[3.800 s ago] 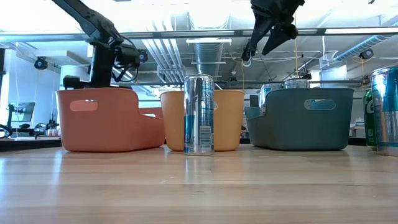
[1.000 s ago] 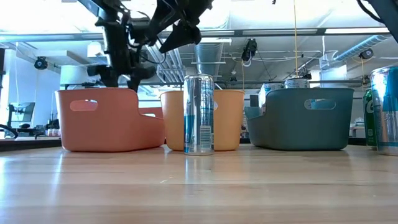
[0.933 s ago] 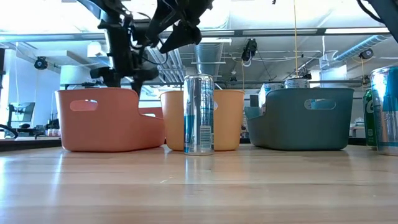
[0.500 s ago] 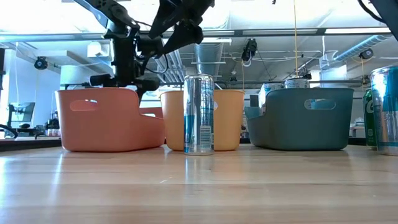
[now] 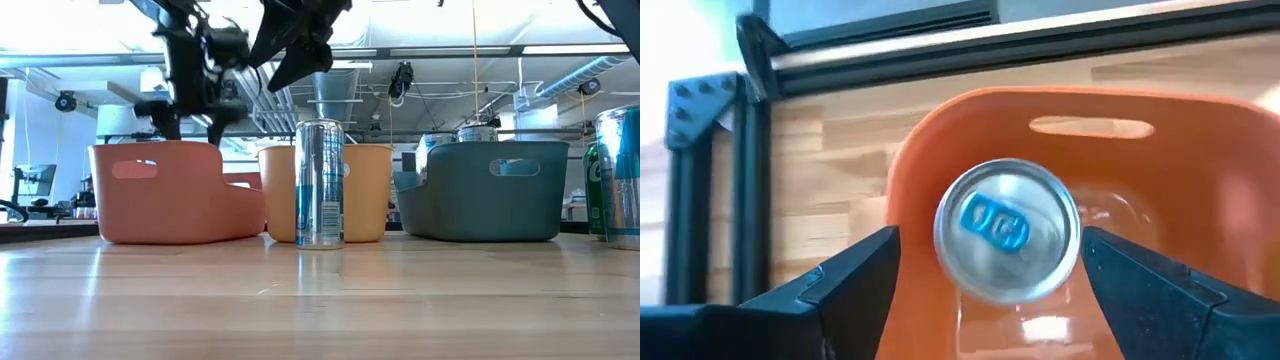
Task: Sort soda cans
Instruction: Put the blue soda can into the orange bin
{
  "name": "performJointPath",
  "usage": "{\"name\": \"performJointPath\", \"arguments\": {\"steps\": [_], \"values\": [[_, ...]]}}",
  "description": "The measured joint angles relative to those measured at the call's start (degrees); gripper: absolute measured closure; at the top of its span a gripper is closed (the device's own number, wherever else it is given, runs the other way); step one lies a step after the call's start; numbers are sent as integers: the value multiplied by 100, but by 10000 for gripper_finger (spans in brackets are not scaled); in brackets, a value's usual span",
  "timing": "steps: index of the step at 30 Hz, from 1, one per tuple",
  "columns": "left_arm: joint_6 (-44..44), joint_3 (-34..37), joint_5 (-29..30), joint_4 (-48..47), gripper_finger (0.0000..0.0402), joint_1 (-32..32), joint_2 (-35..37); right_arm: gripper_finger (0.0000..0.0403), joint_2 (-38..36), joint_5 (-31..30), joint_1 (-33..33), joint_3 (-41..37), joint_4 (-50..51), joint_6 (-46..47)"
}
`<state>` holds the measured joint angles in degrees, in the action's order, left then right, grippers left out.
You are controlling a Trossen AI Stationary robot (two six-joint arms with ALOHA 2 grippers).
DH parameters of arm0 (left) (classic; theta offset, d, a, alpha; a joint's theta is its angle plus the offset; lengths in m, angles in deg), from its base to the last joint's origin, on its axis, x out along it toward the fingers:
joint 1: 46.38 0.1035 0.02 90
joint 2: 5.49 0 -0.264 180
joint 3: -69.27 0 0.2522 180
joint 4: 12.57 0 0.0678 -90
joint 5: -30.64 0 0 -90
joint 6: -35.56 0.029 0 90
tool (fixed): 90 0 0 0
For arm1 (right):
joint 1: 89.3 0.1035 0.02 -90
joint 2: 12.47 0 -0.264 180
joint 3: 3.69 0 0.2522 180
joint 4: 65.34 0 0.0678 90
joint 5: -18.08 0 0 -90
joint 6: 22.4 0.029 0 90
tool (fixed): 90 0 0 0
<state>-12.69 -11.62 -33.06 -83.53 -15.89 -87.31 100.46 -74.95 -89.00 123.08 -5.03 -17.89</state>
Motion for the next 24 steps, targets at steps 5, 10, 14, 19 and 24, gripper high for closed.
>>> {"name": "performJointPath", "arguments": {"steps": [5, 10, 14, 19, 24], "values": [[298, -262, -141, -1459, 107, -94, 606, 51, -33, 0, 60, 0, 125, 46], [279, -160, -628, -2509, 108, -89, 1061, 51, -37, 0, 98, 0, 152, 87], [249, 272, -1168, -2607, 120, -139, 1294, 51, -37, 0, 96, 0, 151, 85], [12, 829, -1207, -2652, 141, -196, 1414, 51, -37, 0, 94, 0, 156, 87], [-89, 1055, -1213, -2696, 162, -246, 1596, 51, -37, 0, 94, 0, 213, 87]]}}
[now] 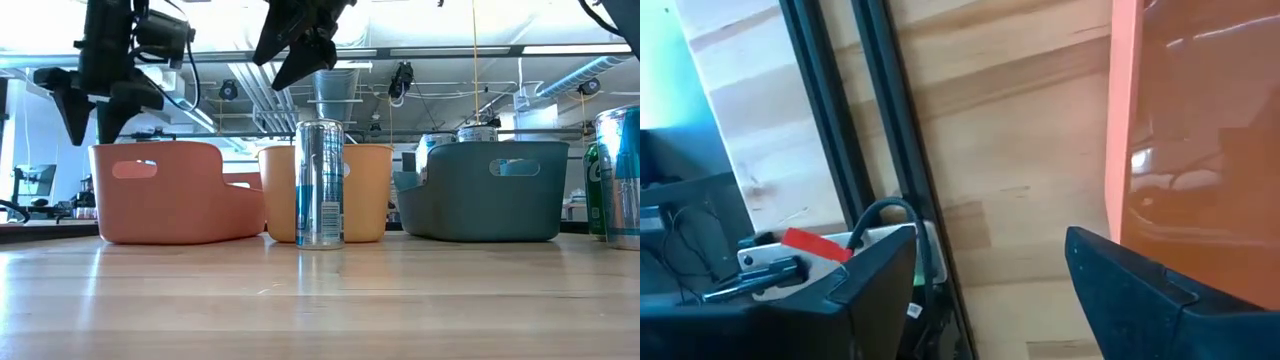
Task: Sort soda cans
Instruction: Put the blue soda can into the orange bin
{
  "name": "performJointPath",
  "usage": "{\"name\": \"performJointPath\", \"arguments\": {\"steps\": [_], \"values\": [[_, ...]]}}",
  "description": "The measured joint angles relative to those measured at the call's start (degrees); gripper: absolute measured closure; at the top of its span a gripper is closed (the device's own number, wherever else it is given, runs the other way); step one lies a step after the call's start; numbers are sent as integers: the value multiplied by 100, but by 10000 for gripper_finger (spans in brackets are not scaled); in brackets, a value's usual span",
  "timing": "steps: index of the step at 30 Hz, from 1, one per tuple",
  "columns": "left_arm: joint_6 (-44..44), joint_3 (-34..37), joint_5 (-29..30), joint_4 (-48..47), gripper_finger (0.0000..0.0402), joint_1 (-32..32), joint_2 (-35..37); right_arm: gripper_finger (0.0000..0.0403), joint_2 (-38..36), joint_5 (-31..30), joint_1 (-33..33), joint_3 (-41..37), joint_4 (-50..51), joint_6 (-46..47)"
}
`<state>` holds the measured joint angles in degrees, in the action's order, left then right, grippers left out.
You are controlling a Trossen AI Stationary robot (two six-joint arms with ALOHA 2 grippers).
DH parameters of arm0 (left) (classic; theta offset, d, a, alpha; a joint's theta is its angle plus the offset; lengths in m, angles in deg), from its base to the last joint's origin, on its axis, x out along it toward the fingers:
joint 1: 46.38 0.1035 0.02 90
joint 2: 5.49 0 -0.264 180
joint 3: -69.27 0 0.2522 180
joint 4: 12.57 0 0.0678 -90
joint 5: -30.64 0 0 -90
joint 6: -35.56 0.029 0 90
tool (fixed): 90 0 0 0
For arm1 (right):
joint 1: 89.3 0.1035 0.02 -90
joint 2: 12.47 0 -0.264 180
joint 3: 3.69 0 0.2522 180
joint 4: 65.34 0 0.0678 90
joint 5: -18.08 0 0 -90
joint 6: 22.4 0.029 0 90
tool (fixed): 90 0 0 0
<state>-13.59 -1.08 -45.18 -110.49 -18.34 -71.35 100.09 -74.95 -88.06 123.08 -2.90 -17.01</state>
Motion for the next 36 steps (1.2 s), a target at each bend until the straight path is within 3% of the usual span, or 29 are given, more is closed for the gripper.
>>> {"name": "performJointPath", "arguments": {"steps": [20, 36], "values": [[-136, 508, -537, -30, 183, -458, 33, 51, -143, 0, 0, 0, 212, 17], [-605, 486, -684, 606, 183, -1150, 38, 51, -290, -2, 0, 0, 212, 13]]}}
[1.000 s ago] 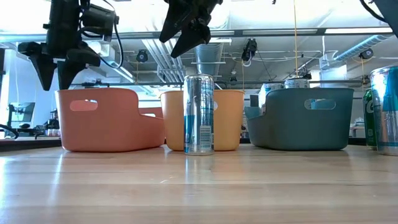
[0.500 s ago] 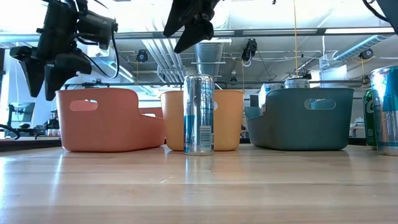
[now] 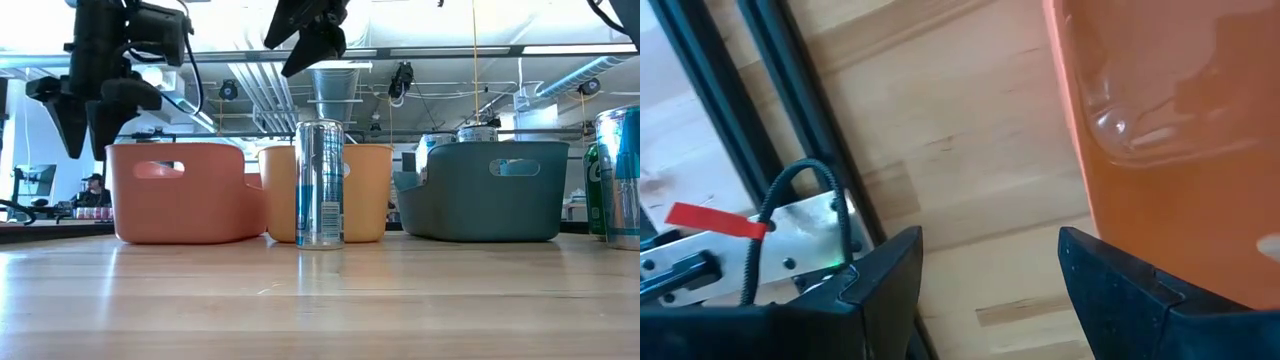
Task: Sort soda cans
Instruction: Put the blue soda can into the orange bin
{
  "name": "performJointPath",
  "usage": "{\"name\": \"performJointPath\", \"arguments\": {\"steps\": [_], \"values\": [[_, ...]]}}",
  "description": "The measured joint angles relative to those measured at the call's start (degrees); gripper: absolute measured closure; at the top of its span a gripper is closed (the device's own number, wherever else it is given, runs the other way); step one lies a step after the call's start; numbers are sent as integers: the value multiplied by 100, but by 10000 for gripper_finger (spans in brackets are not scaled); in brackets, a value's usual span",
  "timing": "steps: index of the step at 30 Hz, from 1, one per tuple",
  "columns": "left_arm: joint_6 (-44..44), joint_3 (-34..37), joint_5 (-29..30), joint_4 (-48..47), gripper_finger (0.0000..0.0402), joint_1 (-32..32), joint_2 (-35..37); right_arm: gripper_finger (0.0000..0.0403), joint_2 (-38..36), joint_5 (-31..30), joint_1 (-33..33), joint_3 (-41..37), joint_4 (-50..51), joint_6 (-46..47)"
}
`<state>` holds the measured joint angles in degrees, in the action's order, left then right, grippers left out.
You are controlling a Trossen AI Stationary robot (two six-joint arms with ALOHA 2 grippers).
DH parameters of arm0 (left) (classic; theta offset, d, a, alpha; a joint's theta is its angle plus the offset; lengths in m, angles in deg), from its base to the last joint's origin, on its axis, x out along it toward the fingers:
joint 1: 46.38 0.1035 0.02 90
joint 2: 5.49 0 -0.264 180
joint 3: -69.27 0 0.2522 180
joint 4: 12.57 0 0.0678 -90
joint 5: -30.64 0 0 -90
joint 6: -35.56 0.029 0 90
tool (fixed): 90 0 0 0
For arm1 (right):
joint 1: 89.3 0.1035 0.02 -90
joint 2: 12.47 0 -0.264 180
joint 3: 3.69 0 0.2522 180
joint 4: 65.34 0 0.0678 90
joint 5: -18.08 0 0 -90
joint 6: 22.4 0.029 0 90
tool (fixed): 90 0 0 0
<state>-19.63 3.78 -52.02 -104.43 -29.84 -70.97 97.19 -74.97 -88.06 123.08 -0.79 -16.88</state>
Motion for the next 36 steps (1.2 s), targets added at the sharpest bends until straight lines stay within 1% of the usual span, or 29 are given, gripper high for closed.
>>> {"name": "performJointPath", "arguments": {"steps": [5, 12, 14, 16, 18, 20, 21, 26, 29, 31, 33, 36], "values": [[-88, -4, 1, 34, 183, -114, 0, 51, -95, 1, 0, 0, 115, -31], [-85, -11, -1, 191, 183, -217, 0, 51, -169, -4, 143, 0, 821, -103], [-38, -11, 1, 191, 183, -217, 0, 51, -169, -8, 222, -3, 1018, 16], [77, -11, 5, 186, 183, -215, 6, 51, -172, -132, 308, -67, 1016, 291], [212, -11, 50, 140, 183, -215, 49, 51, -174, -492, 394, -161, 1022, 571], [251, -31, 189, 42, 183, -215, 138, 51, -174, -816, 448, -285, 1020, 759], [258, -84, 267, -46, 183, -215, 198, 51, -174, -876, 455, -348, 1021, 857], [356, -663, 883, -207, 183, -223, 607, 51, -174, -857, 452, -695, 856, 1111], [608, -1060, 1235, 49, 183, -293, 877, 51, -169, -853, 454, -897, 666, 1035], [812, -1264, 1483, 363, 183, -385, 1044, 51, -170, -842, 491, -1026, 432, 760], [1042, -1398, 1705, 689, 183, -505, 1202, 51, -176, -748, 538, -1204, 109, 510], [1230, -1482, 1918, 1088, 183, -678, 1411, 51, -163, -603, 551, -1389, -64, 474]]}}
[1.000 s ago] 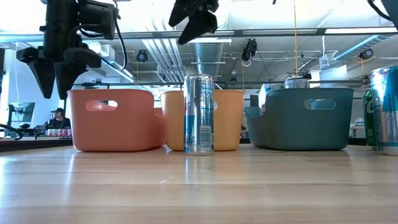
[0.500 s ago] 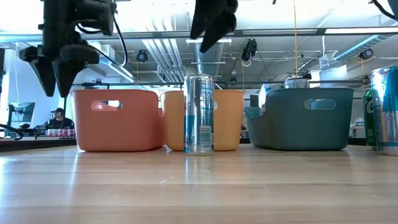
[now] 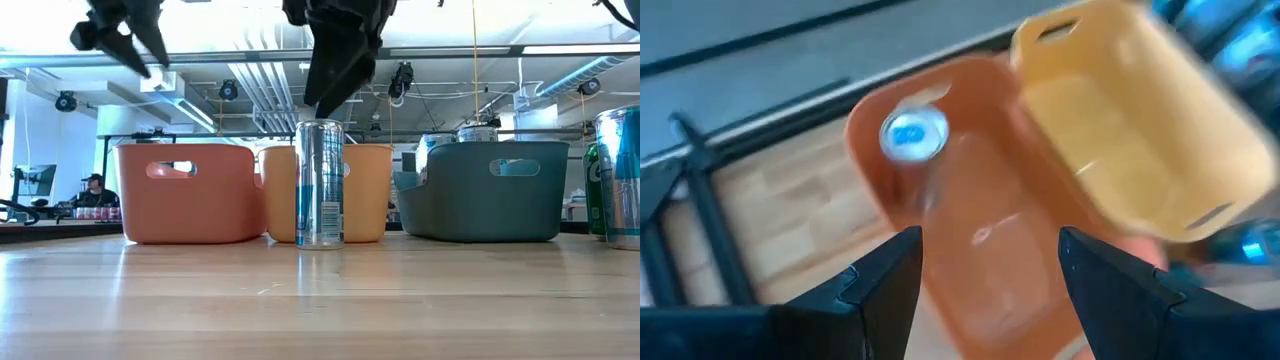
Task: Sort soda cans
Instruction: Put the blue soda can into the orange bin
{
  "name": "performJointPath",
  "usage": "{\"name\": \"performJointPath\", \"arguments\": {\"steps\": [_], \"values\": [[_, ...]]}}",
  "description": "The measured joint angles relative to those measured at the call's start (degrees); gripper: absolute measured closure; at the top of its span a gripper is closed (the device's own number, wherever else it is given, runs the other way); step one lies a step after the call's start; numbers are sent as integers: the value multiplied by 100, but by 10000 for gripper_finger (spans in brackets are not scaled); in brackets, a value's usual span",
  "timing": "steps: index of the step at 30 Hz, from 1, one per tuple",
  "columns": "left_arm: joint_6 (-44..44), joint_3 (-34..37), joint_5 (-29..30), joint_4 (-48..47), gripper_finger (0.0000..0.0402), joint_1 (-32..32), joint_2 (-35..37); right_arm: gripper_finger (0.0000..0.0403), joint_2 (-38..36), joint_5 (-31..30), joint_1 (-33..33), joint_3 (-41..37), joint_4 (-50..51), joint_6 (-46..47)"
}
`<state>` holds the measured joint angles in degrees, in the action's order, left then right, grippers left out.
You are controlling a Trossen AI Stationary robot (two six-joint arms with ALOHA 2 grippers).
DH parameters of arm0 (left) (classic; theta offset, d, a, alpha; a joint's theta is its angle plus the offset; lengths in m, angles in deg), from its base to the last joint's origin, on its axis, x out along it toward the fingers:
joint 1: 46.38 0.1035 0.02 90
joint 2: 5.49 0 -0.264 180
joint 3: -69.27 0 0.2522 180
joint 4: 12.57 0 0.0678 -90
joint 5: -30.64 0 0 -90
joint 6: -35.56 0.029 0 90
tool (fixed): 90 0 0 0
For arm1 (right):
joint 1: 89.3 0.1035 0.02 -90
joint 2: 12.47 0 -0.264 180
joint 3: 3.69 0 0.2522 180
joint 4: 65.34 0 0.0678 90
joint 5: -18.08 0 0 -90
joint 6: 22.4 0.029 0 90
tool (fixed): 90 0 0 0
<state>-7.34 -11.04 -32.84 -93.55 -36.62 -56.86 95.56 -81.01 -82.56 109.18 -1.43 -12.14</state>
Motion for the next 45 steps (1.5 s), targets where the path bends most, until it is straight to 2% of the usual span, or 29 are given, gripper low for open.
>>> {"name": "performJointPath", "arguments": {"steps": [13, 20, 33, 45], "values": [[-4, 242, 5, 168, 183, -98, 220, 51, -2, -85, -38, -138, -248, -98], [-6, 321, -1, 254, 183, -109, 130, 51, -3, -133, -109, -614, -585, -93], [-6, 345, -4, 375, 183, -111, -3, 51, -11, -79, 50, -565, -597, -135], [-4, 413, -11, 500, 183, -122, -183, 51, 2, 359, -10, -722, -955, -430]]}}
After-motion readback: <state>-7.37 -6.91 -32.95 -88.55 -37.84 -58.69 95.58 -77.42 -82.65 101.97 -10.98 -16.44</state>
